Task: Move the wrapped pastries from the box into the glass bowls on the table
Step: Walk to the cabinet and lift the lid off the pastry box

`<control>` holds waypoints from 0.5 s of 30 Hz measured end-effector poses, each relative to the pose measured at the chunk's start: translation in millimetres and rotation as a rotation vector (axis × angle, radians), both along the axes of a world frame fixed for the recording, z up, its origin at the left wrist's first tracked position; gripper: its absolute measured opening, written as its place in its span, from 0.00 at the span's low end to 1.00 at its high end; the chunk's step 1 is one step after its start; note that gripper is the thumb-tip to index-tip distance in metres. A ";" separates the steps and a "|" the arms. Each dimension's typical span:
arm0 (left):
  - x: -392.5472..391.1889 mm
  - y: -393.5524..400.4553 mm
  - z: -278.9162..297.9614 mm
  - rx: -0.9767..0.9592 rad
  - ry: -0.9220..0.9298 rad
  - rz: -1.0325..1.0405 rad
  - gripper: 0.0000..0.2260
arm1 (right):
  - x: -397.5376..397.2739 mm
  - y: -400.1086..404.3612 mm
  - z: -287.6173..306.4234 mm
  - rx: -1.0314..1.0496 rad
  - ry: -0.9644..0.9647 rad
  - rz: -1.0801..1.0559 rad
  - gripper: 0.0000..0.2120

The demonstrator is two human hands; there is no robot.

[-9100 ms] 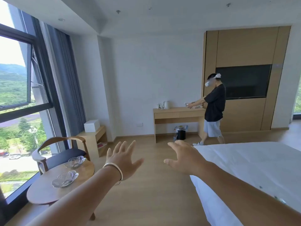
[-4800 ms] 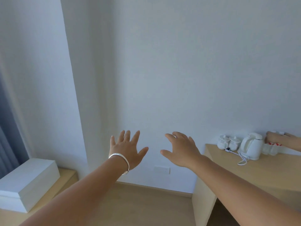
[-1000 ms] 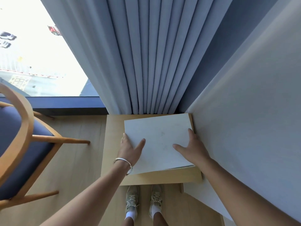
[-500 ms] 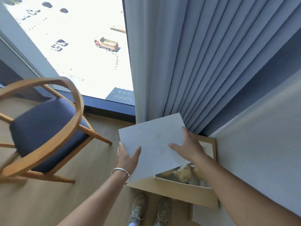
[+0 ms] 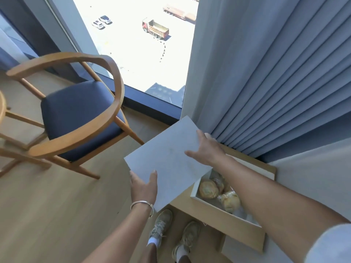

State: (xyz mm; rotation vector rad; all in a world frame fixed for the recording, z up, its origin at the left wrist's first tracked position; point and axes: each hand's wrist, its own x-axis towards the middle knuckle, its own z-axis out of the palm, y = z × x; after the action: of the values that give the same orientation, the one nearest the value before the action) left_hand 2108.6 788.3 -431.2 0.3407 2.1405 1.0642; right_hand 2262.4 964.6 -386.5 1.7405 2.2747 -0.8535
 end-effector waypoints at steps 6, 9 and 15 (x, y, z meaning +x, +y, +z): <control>15.1 -9.1 -36.7 -0.022 0.010 0.113 0.38 | -24.3 16.4 -34.9 -0.014 -0.030 0.140 0.46; 24.0 -7.6 -56.5 -0.035 -0.011 0.172 0.37 | -31.2 24.2 -56.9 -0.016 -0.039 0.195 0.45; 42.2 -1.3 -101.5 -0.070 -0.059 0.276 0.38 | -37.8 36.8 -105.3 -0.026 -0.083 0.272 0.45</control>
State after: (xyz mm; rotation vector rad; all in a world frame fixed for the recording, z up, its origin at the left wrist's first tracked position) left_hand 2150.8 787.0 -532.7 -0.0206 2.2086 1.1315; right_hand 2224.6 1001.4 -491.8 1.3848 2.3608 -0.7381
